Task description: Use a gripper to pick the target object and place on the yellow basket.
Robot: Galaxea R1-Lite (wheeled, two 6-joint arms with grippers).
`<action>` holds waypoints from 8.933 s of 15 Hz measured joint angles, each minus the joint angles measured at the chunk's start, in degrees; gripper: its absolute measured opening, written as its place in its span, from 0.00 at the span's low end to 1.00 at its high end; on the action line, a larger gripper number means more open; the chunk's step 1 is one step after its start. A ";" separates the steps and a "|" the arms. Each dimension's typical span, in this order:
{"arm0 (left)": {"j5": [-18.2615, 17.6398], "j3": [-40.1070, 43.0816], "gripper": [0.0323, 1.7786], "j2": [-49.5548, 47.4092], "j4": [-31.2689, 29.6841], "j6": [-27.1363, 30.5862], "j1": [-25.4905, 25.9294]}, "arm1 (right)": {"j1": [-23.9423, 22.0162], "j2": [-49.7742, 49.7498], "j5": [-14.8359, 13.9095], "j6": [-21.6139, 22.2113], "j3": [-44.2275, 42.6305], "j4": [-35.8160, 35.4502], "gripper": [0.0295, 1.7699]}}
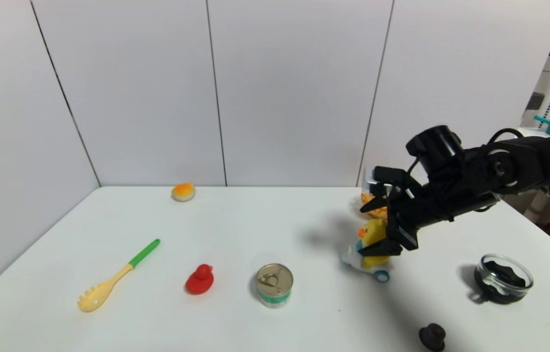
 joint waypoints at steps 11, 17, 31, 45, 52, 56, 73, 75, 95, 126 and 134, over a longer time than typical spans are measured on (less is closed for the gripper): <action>0.07 0.00 0.95 0.00 0.00 0.02 0.00 | 0.00 3.45 -0.26 0.00 -0.74 0.11 0.96; 0.00 0.00 0.95 0.00 0.00 0.02 0.00 | 0.10 3.86 -0.15 -0.05 -0.66 0.04 0.96; 0.02 0.00 0.95 0.00 -0.02 0.02 0.00 | -0.21 4.35 -0.20 -1.21 -1.02 0.11 0.51; 0.05 0.00 0.95 0.00 0.00 0.00 0.00 | -5.77 -0.79 3.34 12.63 -21.25 -0.29 0.51; 0.05 0.00 0.95 0.00 -0.02 0.02 0.00 | -14.77 5.33 17.75 -14.38 -25.31 0.34 0.51; 0.02 0.00 0.95 0.00 0.00 0.02 0.00 | -17.91 9.92 18.77 -33.07 -25.36 1.49 0.51; 0.02 0.00 0.95 0.00 -0.02 0.00 0.00 | -17.88 18.71 14.06 -38.07 -27.43 2.73 0.75; 0.05 0.00 0.95 0.00 -0.02 0.02 0.00 | -17.69 17.98 14.12 -36.11 -27.65 3.10 0.80; 0.02 0.00 0.95 0.00 0.00 0.00 0.00 | -10.18 -26.99 3.63 37.96 -11.43 6.35 0.95; 0.02 0.00 0.95 0.00 -0.02 0.00 0.00 | -14.82 -111.32 -28.32 52.10 74.81 -22.44 0.96; 0.00 0.00 0.95 0.00 0.00 0.00 0.00 | -14.80 -111.32 -28.36 52.13 74.86 -22.50 0.96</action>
